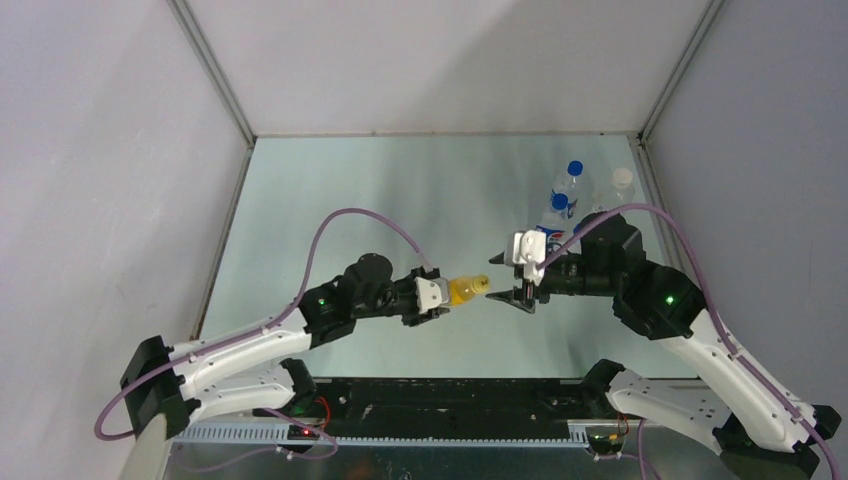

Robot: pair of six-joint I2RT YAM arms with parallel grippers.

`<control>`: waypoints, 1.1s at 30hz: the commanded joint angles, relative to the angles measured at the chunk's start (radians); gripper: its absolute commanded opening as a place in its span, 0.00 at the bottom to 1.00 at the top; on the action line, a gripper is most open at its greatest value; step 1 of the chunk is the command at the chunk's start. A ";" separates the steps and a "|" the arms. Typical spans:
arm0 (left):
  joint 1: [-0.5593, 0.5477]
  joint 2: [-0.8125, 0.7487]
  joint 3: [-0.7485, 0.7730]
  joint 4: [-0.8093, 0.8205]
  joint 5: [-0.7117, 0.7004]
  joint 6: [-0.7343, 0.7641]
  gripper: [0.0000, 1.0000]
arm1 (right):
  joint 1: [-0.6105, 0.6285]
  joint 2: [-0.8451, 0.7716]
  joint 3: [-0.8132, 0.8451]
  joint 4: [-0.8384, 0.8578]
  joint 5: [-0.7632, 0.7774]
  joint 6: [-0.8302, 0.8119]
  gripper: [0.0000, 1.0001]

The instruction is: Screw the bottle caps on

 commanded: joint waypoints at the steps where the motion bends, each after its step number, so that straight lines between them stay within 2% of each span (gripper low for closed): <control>1: 0.007 0.026 0.073 -0.054 0.163 0.008 0.00 | 0.000 -0.005 -0.003 -0.105 -0.103 -0.229 0.58; 18: 0.007 0.070 0.133 -0.055 0.217 0.008 0.00 | 0.001 0.047 -0.015 -0.166 -0.120 -0.282 0.45; 22: 0.008 0.070 0.138 -0.044 0.219 0.000 0.00 | 0.002 0.051 -0.024 -0.146 -0.118 -0.273 0.36; 25: 0.008 0.067 0.145 -0.030 0.204 -0.008 0.00 | 0.002 0.058 -0.025 -0.136 -0.117 -0.254 0.25; 27: 0.006 0.064 0.146 -0.002 0.170 -0.011 0.00 | 0.003 0.066 -0.027 -0.122 -0.117 -0.223 0.15; 29: 0.001 0.057 0.149 0.020 0.079 -0.008 0.00 | 0.003 0.079 -0.029 -0.096 -0.109 -0.164 0.04; 30: -0.010 0.049 0.148 0.022 0.040 -0.002 0.00 | 0.002 0.090 -0.029 -0.077 -0.095 -0.138 0.02; 33: -0.061 0.030 0.119 0.141 -0.223 0.056 0.00 | 0.002 0.120 -0.029 -0.030 -0.021 0.046 0.00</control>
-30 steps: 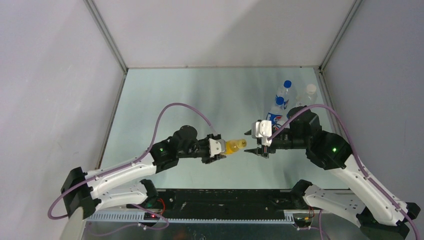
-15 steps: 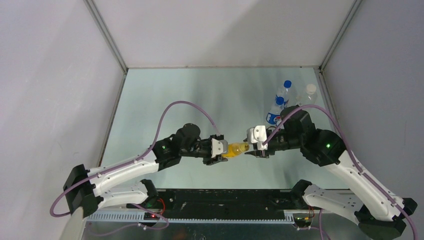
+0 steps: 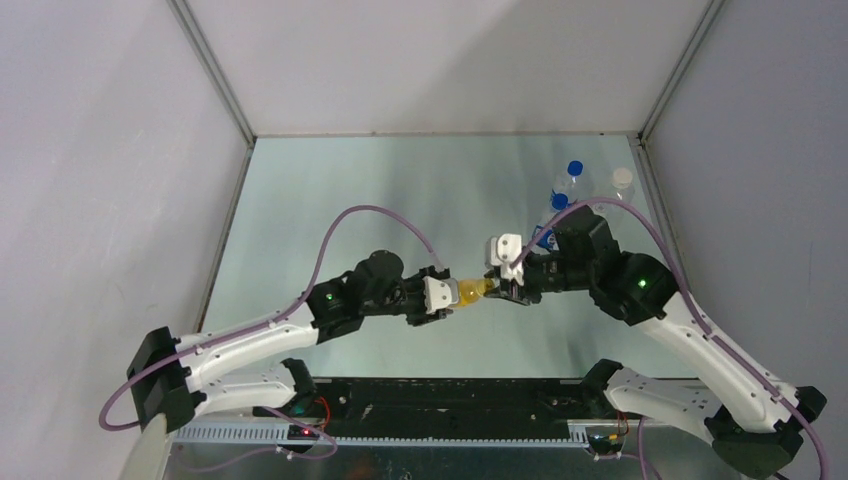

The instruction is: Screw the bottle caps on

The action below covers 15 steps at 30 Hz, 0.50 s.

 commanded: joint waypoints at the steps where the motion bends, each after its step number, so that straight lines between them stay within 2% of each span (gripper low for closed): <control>1: -0.082 -0.048 0.019 0.249 -0.372 0.076 0.00 | 0.007 0.057 -0.009 0.124 0.097 0.333 0.00; 2: -0.126 -0.052 -0.007 0.323 -0.505 0.122 0.00 | 0.007 0.066 -0.008 0.163 0.168 0.401 0.00; 4: -0.182 -0.042 -0.039 0.418 -0.664 0.210 0.00 | 0.006 0.090 -0.007 0.221 0.275 0.615 0.00; 7: -0.246 0.000 -0.066 0.536 -0.849 0.325 0.00 | -0.003 0.121 -0.008 0.265 0.391 0.972 0.00; 9: -0.277 0.043 -0.094 0.659 -0.989 0.424 0.00 | -0.010 0.139 -0.008 0.272 0.424 1.134 0.00; 11: -0.291 0.079 -0.102 0.713 -1.043 0.448 0.00 | -0.011 0.151 -0.008 0.289 0.409 1.223 0.00; 14: -0.294 0.099 -0.099 0.695 -1.065 0.427 0.00 | -0.005 0.148 -0.005 0.320 0.382 1.247 0.01; 15: -0.292 0.094 -0.097 0.666 -1.060 0.403 0.00 | -0.004 0.144 -0.005 0.320 0.382 1.228 0.07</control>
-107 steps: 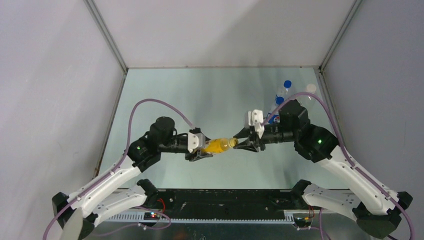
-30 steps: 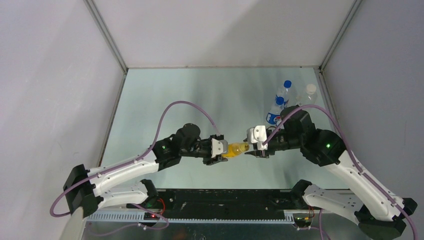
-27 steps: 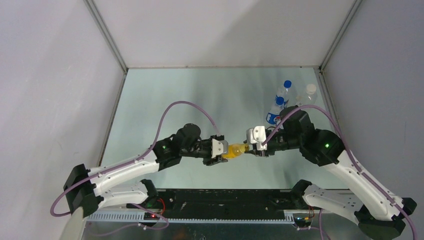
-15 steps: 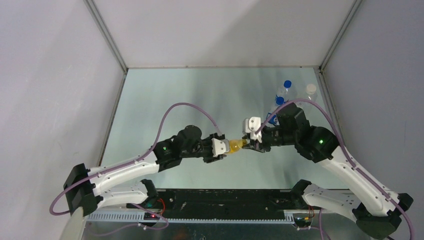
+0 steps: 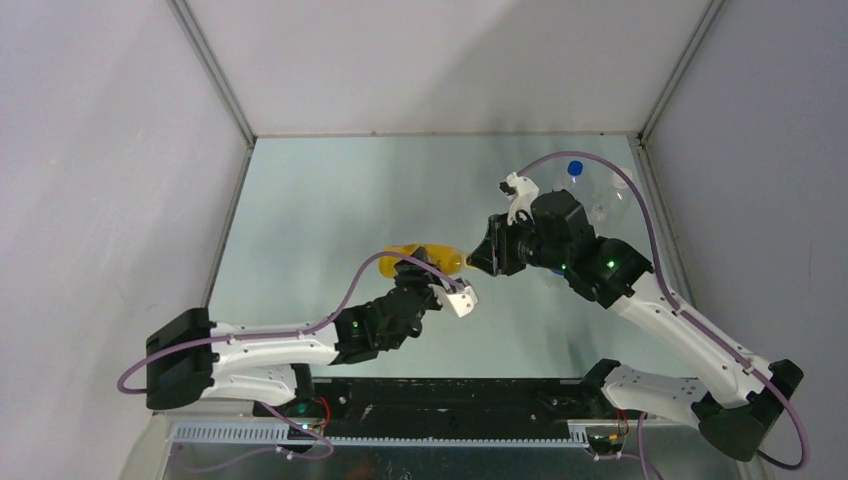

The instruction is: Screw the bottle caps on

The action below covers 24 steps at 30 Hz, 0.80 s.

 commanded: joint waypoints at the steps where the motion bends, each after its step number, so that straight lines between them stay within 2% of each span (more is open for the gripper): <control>1: -0.036 -0.011 0.041 0.207 -0.044 0.033 0.00 | 0.018 0.000 0.001 0.132 -0.007 0.148 0.17; 3: -0.017 -0.034 0.043 0.125 0.003 -0.033 0.00 | 0.017 -0.025 0.005 0.140 -0.023 0.043 0.30; 4: 0.007 -0.053 0.041 0.072 0.052 -0.091 0.00 | 0.017 -0.036 0.005 0.143 -0.042 0.000 0.34; 5: 0.024 -0.064 0.041 0.040 0.087 -0.122 0.00 | 0.018 -0.059 0.005 0.148 -0.059 -0.099 0.40; 8: 0.122 -0.125 0.047 -0.130 0.321 -0.237 0.00 | 0.017 -0.108 0.003 0.123 -0.164 -0.337 0.51; 9: 0.142 -0.137 0.049 -0.163 0.385 -0.248 0.00 | 0.018 -0.136 0.000 0.114 -0.184 -0.466 0.54; 10: 0.182 -0.160 0.054 -0.217 0.499 -0.270 0.00 | 0.017 -0.165 -0.007 0.091 -0.237 -0.536 0.55; 11: 0.199 -0.170 0.058 -0.237 0.616 -0.282 0.00 | 0.017 -0.182 -0.013 0.080 -0.266 -0.686 0.57; 15: 0.291 -0.192 0.098 -0.365 0.915 -0.324 0.00 | 0.017 -0.265 -0.053 0.021 -0.430 -0.970 0.59; 19: 0.317 -0.163 0.159 -0.486 1.094 -0.332 0.00 | 0.018 -0.296 -0.074 -0.019 -0.508 -1.135 0.58; 24: 0.324 -0.120 0.228 -0.548 1.215 -0.321 0.00 | 0.018 -0.282 -0.074 -0.045 -0.545 -1.219 0.56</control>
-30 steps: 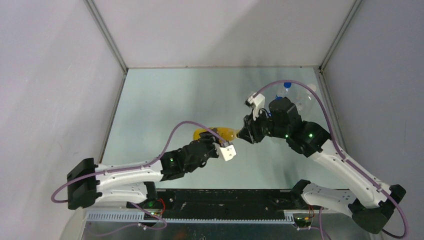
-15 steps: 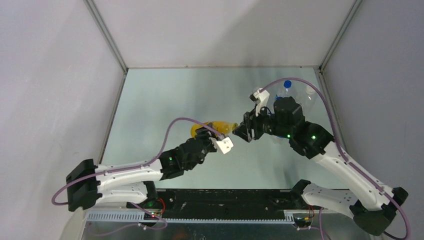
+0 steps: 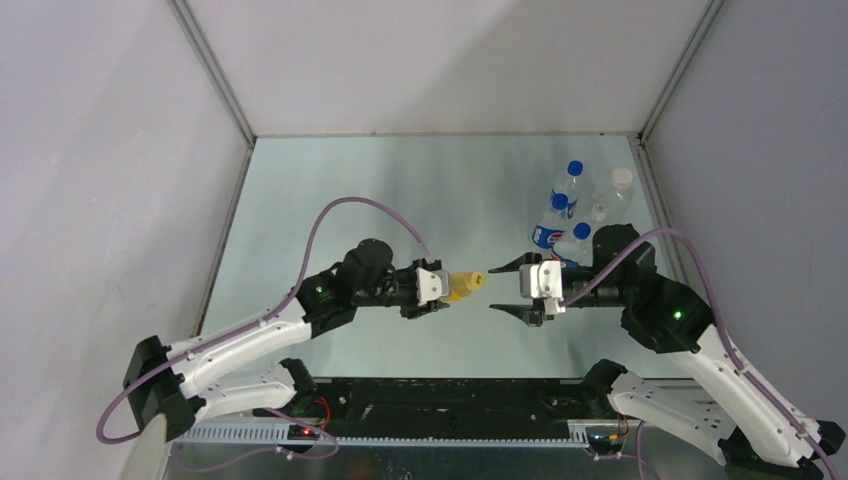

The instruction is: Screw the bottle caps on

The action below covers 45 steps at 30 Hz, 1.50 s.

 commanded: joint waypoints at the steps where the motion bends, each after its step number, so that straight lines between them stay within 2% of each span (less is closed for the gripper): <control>1: 0.009 0.028 0.079 -0.096 0.225 -0.015 0.00 | 0.003 0.023 -0.009 -0.029 -0.085 -0.174 0.55; 13: 0.009 0.070 0.127 -0.138 0.292 -0.003 0.00 | 0.005 0.063 -0.009 -0.052 -0.130 -0.213 0.48; 30: 0.007 0.048 0.151 -0.150 0.251 0.016 0.00 | 0.018 0.118 -0.009 -0.081 -0.145 -0.184 0.27; 34: -0.001 0.008 0.112 -0.054 0.116 -0.018 0.00 | 0.034 0.149 -0.010 -0.051 -0.106 -0.073 0.10; 37: -0.022 -0.022 0.075 0.051 -0.082 -0.023 0.00 | 0.053 0.176 -0.009 0.001 -0.025 0.132 0.00; 40: -0.088 -0.053 0.024 0.135 -0.286 0.033 0.00 | 0.068 0.216 -0.007 0.078 0.139 0.371 0.00; 42: -0.148 -0.061 -0.019 0.222 -0.536 0.087 0.00 | 0.070 0.247 0.010 0.100 0.256 0.643 0.00; 45: -0.232 -0.045 -0.073 0.377 -0.767 0.213 0.00 | 0.068 0.315 0.067 0.064 0.453 0.930 0.00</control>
